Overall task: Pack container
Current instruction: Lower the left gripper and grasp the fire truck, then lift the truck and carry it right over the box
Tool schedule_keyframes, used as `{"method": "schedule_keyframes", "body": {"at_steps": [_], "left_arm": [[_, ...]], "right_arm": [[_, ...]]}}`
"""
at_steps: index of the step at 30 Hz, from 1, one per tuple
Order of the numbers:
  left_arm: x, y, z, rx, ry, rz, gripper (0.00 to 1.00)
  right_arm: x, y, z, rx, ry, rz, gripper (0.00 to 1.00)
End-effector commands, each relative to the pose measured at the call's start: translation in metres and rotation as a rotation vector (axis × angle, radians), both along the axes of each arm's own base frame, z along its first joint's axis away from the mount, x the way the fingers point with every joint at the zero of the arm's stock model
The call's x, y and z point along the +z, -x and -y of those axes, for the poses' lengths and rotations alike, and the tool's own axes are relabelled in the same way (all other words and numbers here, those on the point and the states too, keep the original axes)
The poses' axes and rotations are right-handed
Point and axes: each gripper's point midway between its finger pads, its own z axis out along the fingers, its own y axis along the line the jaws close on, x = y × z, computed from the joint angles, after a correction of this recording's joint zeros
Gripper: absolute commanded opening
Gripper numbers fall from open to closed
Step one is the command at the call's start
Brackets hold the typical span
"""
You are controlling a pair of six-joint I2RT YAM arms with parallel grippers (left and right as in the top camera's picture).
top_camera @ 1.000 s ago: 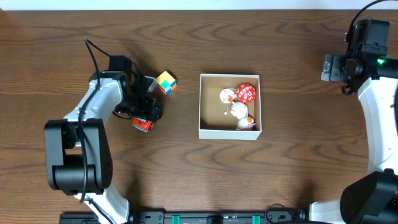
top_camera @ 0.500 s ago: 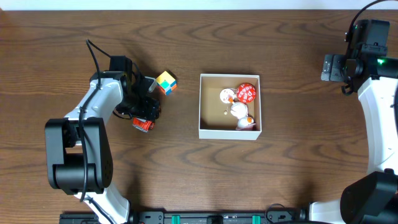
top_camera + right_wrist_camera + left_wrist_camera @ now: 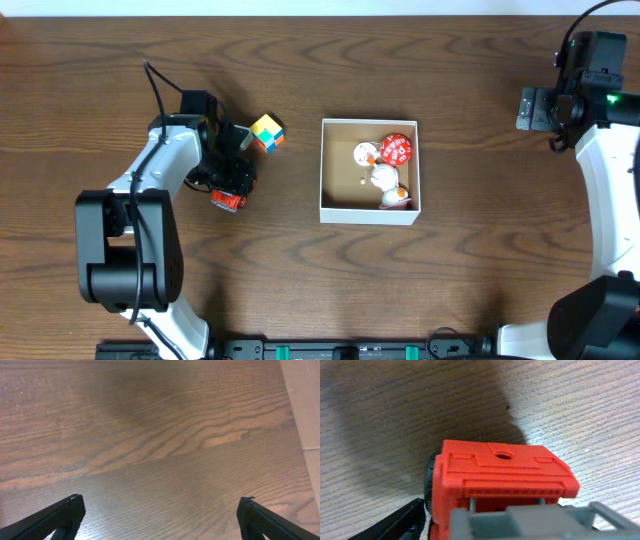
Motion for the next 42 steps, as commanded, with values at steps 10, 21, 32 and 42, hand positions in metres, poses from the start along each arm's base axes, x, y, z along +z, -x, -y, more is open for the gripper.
{"method": "schedule_keyframes", "body": {"at_steps": [10,21,32,42], "left_arm": [[-0.002,0.003,0.002,-0.041,-0.035,-0.006,0.69],[0.002,0.001,0.001,-0.04,-0.039,0.006,0.5],[0.057,-0.011,0.0,-0.023,-0.048,0.119,0.49],[0.118,-0.011,0.023,-0.038,-0.021,0.298,0.47]], "right_arm": [[0.005,-0.001,0.002,-0.019,-0.003,0.018,0.99],[0.005,-0.001,0.002,-0.019,-0.003,0.018,0.99],[0.005,-0.001,0.002,-0.019,-0.003,0.018,0.99],[0.005,-0.001,0.002,-0.019,-0.003,0.018,0.99]]}}
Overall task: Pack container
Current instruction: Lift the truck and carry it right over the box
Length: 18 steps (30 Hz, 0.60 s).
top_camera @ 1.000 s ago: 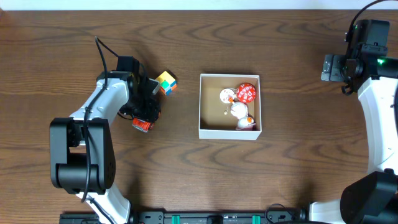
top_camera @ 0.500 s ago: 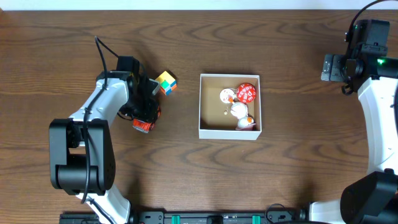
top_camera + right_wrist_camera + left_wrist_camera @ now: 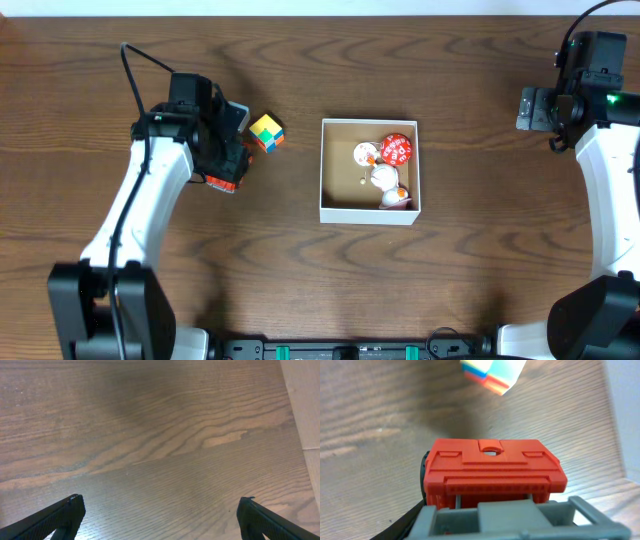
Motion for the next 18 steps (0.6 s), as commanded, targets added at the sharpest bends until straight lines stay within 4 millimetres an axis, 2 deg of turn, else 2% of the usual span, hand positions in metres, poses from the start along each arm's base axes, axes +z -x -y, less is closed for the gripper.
{"method": "schedule_keyframes", "body": {"at_steps": [1,3,11,18], "left_arm": [[0.024,-0.002,0.016,-0.028,0.009,0.07,0.47],[0.033,-0.001,0.028,-0.06,0.015,0.1,0.43],[0.055,-0.001,0.083,-0.044,0.11,0.179,0.42],[0.082,-0.013,0.144,0.004,0.275,0.288,0.42]], "right_arm": [[0.005,-0.001,0.002,-0.019,-0.003,0.018,0.99],[0.005,-0.001,0.002,-0.019,-0.003,0.018,0.99],[0.005,-0.001,0.002,-0.019,-0.003,0.018,0.99],[0.005,-0.001,0.002,-0.019,-0.003,0.018,0.99]]}}
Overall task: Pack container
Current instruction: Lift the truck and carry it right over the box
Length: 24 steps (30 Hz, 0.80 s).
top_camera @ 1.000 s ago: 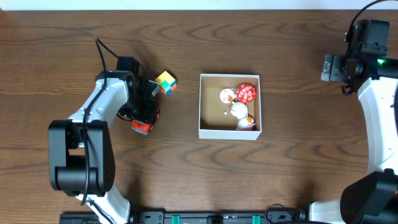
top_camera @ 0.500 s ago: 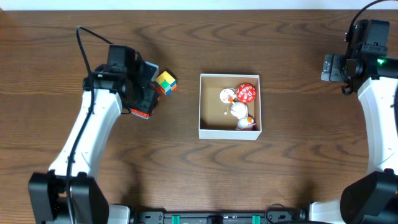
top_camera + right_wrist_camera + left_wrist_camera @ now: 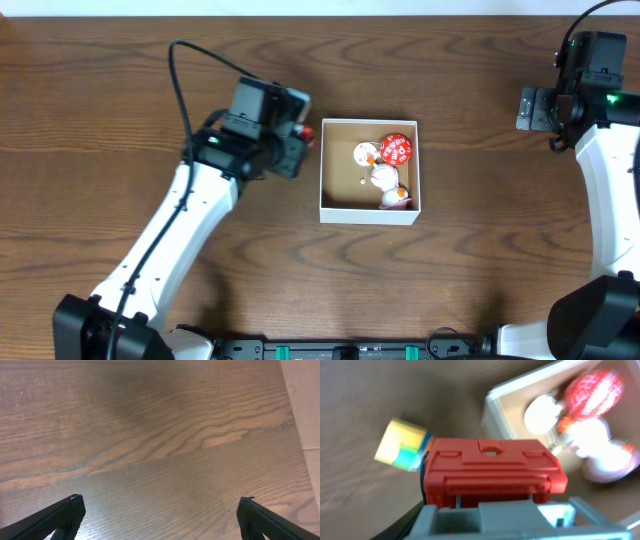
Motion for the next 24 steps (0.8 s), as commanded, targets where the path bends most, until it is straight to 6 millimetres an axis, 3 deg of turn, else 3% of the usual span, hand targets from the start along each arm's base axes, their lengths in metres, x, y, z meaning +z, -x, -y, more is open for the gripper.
{"method": "schedule_keyframes", "body": {"at_steps": [1,5,10,18,24], "left_arm": [[0.031,-0.008,0.027,0.068,0.132,0.066,0.42],[0.051,-0.015,0.055,0.073,0.234,0.128,0.41],[0.05,-0.007,0.069,0.098,0.28,0.09,0.4],[0.027,0.001,0.1,0.083,0.296,0.023,0.38],[-0.007,0.002,0.111,0.133,0.286,-0.074,0.38]], "right_arm": [[0.005,-0.001,0.002,-0.02,-0.003,0.018,0.99],[0.005,-0.001,0.002,-0.019,-0.003,0.018,0.99],[0.005,-0.001,0.002,-0.019,-0.003,0.018,0.99],[0.005,-0.001,0.002,-0.019,-0.003,0.018,0.99],[0.005,-0.001,0.002,-0.019,-0.003,0.018,0.99]]}}
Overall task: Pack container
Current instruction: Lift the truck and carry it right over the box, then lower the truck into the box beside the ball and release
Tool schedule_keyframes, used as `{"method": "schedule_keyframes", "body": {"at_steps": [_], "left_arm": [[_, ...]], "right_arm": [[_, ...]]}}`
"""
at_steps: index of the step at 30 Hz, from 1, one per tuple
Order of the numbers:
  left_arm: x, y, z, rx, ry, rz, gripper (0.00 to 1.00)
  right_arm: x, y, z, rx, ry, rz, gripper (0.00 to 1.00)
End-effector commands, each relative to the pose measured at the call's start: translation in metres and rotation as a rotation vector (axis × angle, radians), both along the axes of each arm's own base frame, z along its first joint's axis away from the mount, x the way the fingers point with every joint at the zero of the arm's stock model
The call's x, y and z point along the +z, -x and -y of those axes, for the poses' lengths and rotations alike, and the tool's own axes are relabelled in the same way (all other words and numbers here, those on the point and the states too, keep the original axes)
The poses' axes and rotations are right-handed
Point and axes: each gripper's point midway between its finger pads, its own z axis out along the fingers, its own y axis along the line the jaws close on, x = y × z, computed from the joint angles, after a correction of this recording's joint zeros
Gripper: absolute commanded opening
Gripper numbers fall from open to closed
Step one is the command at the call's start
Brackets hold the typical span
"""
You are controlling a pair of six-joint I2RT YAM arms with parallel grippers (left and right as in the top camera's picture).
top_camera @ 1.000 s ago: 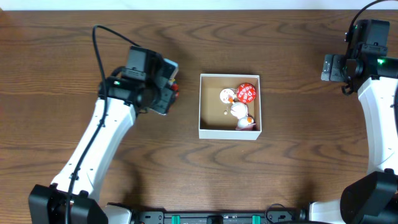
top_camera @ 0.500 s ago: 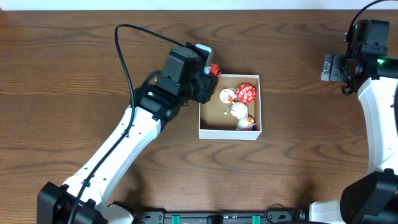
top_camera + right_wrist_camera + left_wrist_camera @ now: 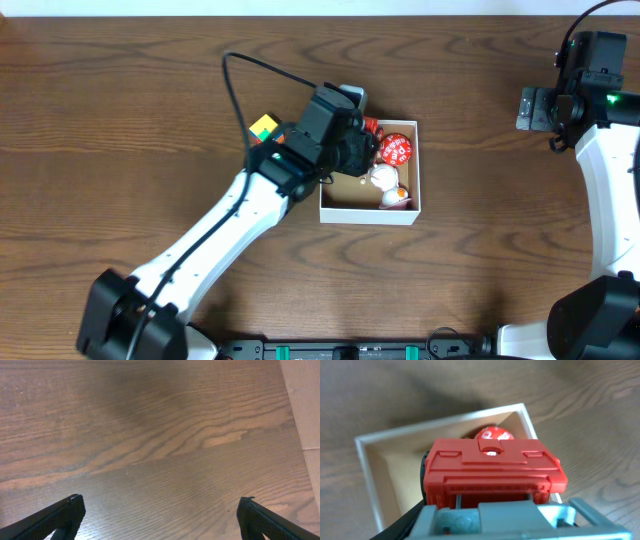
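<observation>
A white cardboard box sits mid-table holding a red patterned ball and white and orange round toys. My left gripper hangs over the box's far left part, shut on a red plastic toy with a black wheel. In the left wrist view the box rim and the red ball lie below the toy. A multicoloured cube rests left of the box, partly hidden by the arm. My right gripper is open over bare wood at the far right.
The left arm's black cable loops above the table left of the box. The table's right edge shows in the right wrist view. Brown wood surrounds the box on all sides.
My left gripper, holding the red toy, has moved right from just left of the box beside the cube to over the box's interior. The right arm has not moved.
My left gripper was shut on the red toy low at the table's left, below the cube. Then it held the toy beside the cube, then at the box's left wall, and now over the box. The right gripper stayed open and still.
</observation>
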Motion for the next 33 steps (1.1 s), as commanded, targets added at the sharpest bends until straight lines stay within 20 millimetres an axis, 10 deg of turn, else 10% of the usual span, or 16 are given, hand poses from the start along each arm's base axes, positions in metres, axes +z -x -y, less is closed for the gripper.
{"method": "schedule_keyframes", "body": {"at_steps": [1,16,33], "left_arm": [[-0.012,-0.004,0.006,0.045,0.013,-0.05,0.37],[-0.052,0.01,0.014,0.065,-0.047,-0.161,0.31],[-0.07,0.017,-0.027,0.154,-0.297,-0.135,0.32]], "right_arm": [[0.005,-0.001,0.002,-0.02,-0.003,0.018,0.99],[0.005,-0.001,0.003,-0.02,-0.003,0.018,0.99],[0.005,-0.001,0.003,-0.02,-0.003,0.018,0.99]]}}
